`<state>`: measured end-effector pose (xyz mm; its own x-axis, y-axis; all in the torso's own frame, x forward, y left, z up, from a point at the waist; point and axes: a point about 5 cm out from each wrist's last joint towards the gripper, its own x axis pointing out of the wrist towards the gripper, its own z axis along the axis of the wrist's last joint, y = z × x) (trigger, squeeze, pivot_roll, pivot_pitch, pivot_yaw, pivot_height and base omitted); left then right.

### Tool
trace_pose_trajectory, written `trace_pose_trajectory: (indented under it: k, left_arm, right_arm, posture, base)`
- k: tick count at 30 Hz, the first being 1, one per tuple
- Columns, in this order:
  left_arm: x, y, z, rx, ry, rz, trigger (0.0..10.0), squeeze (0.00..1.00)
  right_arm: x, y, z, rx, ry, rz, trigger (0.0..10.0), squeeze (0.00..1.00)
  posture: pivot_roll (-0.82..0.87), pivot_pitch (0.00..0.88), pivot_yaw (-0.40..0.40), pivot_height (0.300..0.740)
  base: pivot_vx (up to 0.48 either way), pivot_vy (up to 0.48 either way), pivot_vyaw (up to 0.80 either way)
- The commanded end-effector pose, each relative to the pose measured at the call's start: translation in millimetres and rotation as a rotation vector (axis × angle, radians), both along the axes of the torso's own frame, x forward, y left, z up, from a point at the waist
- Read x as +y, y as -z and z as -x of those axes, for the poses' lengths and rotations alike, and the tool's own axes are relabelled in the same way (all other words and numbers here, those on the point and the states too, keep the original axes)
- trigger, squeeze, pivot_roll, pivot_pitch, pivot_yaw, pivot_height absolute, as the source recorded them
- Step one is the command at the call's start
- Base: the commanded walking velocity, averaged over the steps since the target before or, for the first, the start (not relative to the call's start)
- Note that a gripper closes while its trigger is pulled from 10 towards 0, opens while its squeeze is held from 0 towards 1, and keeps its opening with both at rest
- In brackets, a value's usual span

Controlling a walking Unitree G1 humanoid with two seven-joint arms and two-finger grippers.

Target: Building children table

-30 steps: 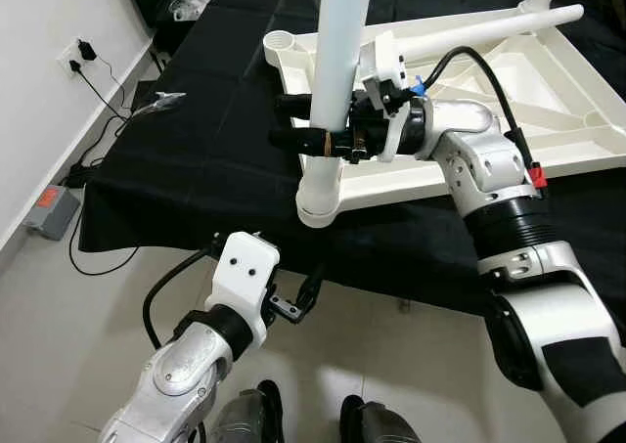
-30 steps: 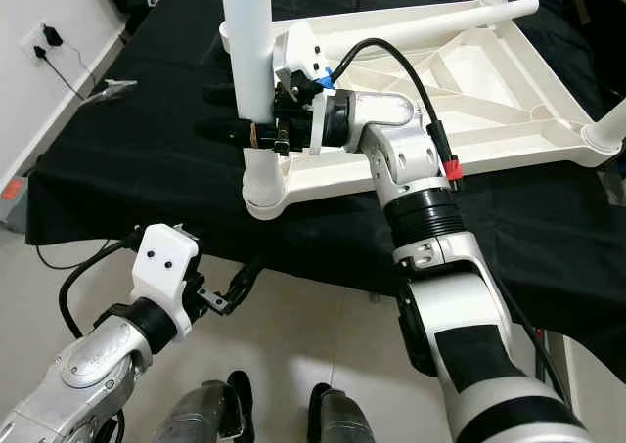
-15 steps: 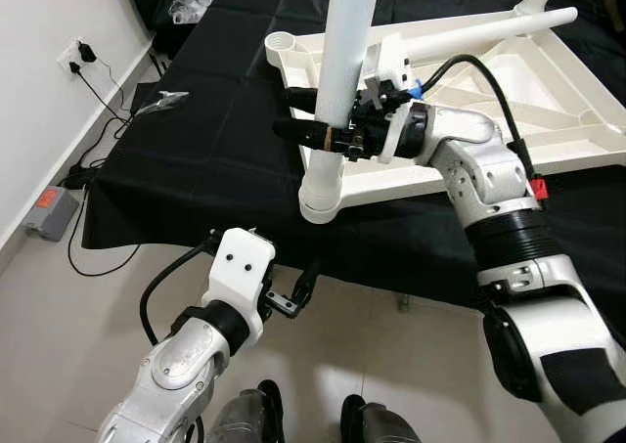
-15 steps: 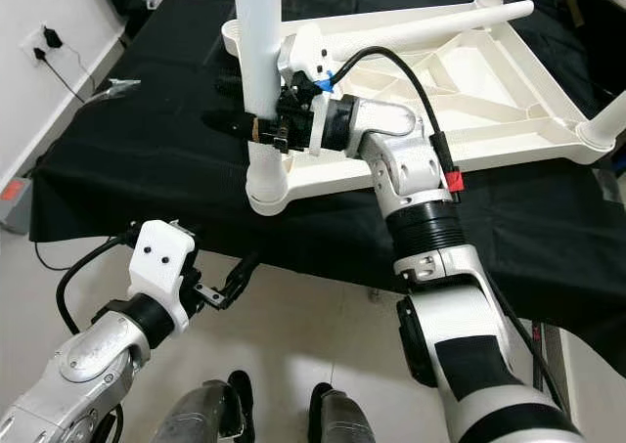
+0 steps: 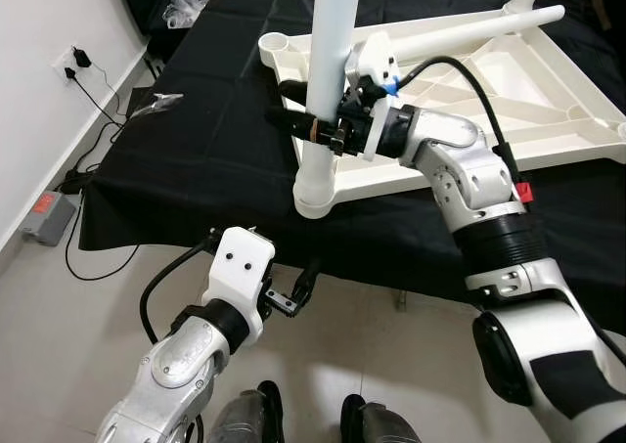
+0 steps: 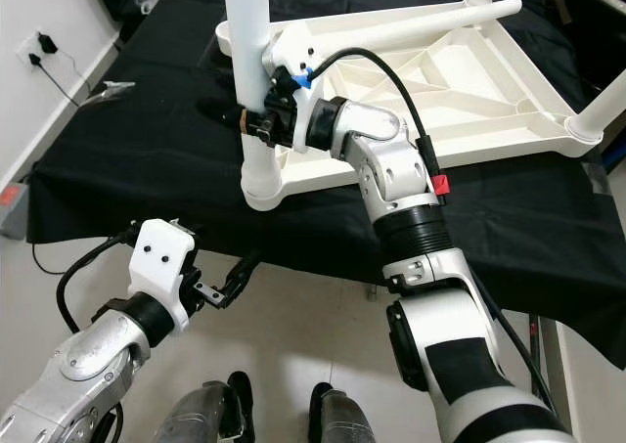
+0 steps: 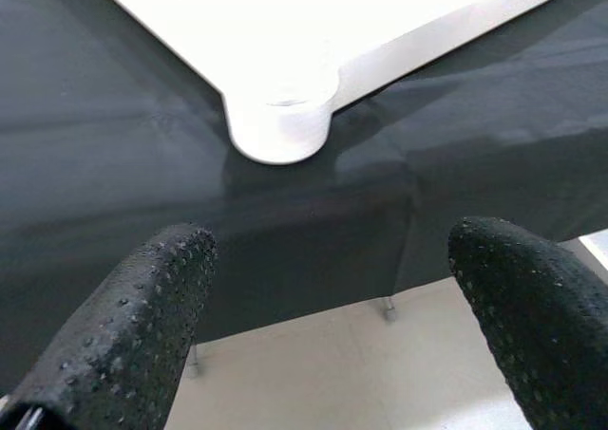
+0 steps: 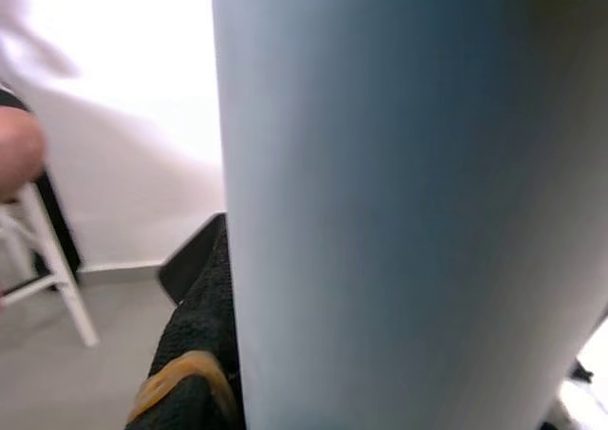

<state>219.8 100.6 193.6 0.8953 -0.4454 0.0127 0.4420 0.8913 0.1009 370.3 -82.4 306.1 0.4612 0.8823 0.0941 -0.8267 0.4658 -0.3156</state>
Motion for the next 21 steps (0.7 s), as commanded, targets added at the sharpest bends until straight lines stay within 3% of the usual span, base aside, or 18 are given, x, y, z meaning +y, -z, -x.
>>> trace_pose_trajectory:
  k: [1,13,21]
  left_arm:
    - [1.4,3.7,0.7,0.011,-0.005,-0.008,10.0,0.00]
    - [4.0,2.8,-2.1,0.006,-0.011,-0.013,10.0,0.00]
    - [5.0,2.1,-3.1,0.003,-0.011,-0.015,10.0,0.00]
  right_arm:
    - [-17.3,55.4,-12.1,0.193,0.158,0.098,10.0,0.00]
    - [-28.6,59.3,-17.4,0.214,0.336,0.069,10.0,0.00]
    - [-44.4,68.4,-28.3,0.242,0.583,0.030,10.0,0.00]
  posture:
    - [0.19,0.313,-0.041,0.740]
    - [0.19,0.321,-0.040,0.740]
    - [0.19,0.325,-0.039,0.740]
  base:
    - [0.000,0.000,0.00]
    - [0.000,0.000,0.00]
    - [0.000,0.000,0.00]
